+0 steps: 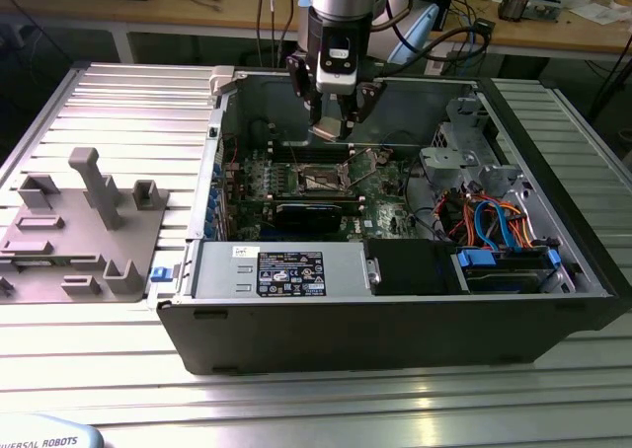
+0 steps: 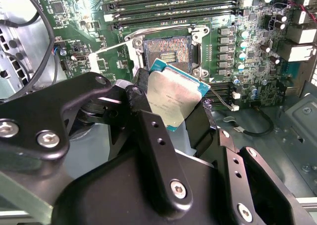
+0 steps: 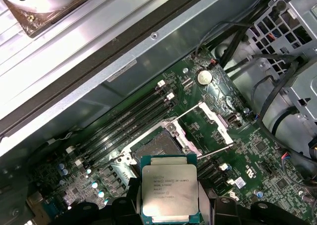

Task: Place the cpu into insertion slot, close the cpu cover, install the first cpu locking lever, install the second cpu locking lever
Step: 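Place the cpu into insertion slot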

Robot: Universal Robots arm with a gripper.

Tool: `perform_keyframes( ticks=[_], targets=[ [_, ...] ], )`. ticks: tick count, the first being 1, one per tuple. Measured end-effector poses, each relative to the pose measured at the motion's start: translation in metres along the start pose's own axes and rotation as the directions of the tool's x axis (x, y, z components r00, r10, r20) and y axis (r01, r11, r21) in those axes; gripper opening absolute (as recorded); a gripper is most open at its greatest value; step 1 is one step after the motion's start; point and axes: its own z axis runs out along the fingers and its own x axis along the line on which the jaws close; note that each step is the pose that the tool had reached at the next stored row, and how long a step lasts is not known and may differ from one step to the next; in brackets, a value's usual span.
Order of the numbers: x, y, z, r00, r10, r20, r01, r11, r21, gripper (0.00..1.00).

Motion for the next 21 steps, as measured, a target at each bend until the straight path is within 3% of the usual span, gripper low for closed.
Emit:
perform_keyframes(
  ticks=[21],
  targets=[
    [0.0000,0.0000,0.0008,0.9989,0.046,0.0021,-0.046,0.9989,0.0004,0.54]
  ],
)
